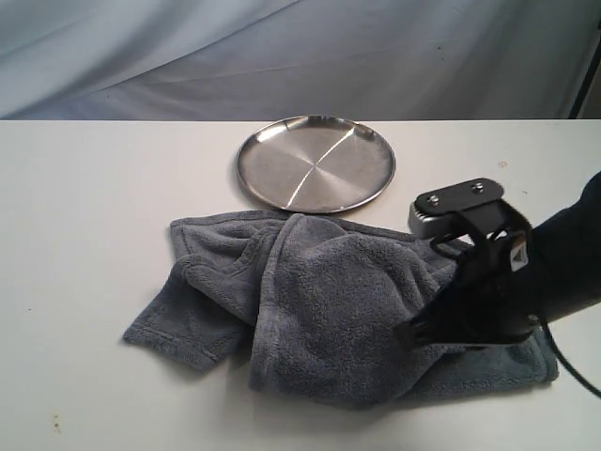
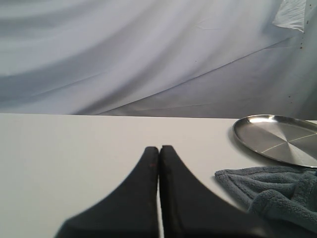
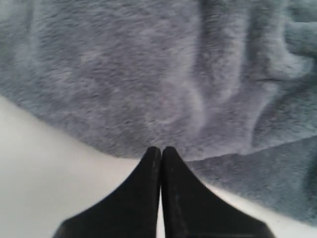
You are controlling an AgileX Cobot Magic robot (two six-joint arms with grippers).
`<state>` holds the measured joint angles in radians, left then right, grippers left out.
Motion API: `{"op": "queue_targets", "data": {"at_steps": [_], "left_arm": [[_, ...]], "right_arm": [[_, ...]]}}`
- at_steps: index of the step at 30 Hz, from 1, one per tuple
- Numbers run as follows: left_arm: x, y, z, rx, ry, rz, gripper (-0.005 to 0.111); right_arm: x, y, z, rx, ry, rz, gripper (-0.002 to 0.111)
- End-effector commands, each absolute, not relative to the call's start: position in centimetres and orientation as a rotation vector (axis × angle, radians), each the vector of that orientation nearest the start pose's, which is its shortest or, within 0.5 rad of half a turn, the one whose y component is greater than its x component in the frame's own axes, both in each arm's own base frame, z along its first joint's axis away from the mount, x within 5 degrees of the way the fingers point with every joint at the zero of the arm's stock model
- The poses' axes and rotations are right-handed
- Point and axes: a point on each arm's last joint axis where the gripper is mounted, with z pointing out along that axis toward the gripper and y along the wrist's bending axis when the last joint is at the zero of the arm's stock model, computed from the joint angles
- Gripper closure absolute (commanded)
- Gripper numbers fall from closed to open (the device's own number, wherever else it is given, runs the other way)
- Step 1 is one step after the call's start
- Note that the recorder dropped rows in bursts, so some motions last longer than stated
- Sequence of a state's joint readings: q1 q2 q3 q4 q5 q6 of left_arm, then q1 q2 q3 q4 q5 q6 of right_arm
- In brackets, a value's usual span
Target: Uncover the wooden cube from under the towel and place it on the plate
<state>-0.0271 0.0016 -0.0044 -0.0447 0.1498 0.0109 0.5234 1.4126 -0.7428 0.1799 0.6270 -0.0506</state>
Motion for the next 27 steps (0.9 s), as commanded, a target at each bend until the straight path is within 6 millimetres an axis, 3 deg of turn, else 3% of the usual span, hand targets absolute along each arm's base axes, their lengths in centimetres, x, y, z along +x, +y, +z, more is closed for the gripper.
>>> {"op": "queue_targets", "data": {"at_steps": [1, 3, 8, 11, 13, 17, 20, 27], "left_arm": [[5.6, -0.2, 20.0, 0.000, 1.629, -0.052, 0.105], [5.6, -0.2, 20.0, -0.001, 1.629, -0.054, 0.105], [5.6, -0.2, 20.0, -0.001, 1.629, -0.054, 0.105], [5.6, -0.2, 20.0, 0.003, 1.629, -0.050, 0.105], [5.6, -0.2, 20.0, 0.003, 1.629, -0.050, 0.105], [5.6, -0.2, 20.0, 0.003, 1.629, -0.050, 0.105], [5.6, -0.2, 20.0, 0.003, 1.629, -0.050, 0.105], [5.6, -0.2, 20.0, -0.001, 1.629, -0.054, 0.105]], "right_arm": [[24.8, 10.8, 21.8, -0.438, 2.732, 0.233, 0.108], [27.2, 11.0, 22.4, -0.418, 2.758, 0.218, 0.108], [34.5, 13.7, 22.9, -0.452, 2.791, 0.197, 0.108], [36.8, 15.2, 23.0, -0.481, 2.794, 0.203, 0.108], [37.7, 17.5, 23.1, -0.531, 2.787, 0.225, 0.108], [37.2, 21.1, 23.1, -0.647, 2.771, 0.255, 0.108], [35.4, 24.6, 23.0, -0.785, 2.736, 0.276, 0.108], [31.3, 28.7, 22.9, -1.002, 2.749, 0.269, 0.108]]}}
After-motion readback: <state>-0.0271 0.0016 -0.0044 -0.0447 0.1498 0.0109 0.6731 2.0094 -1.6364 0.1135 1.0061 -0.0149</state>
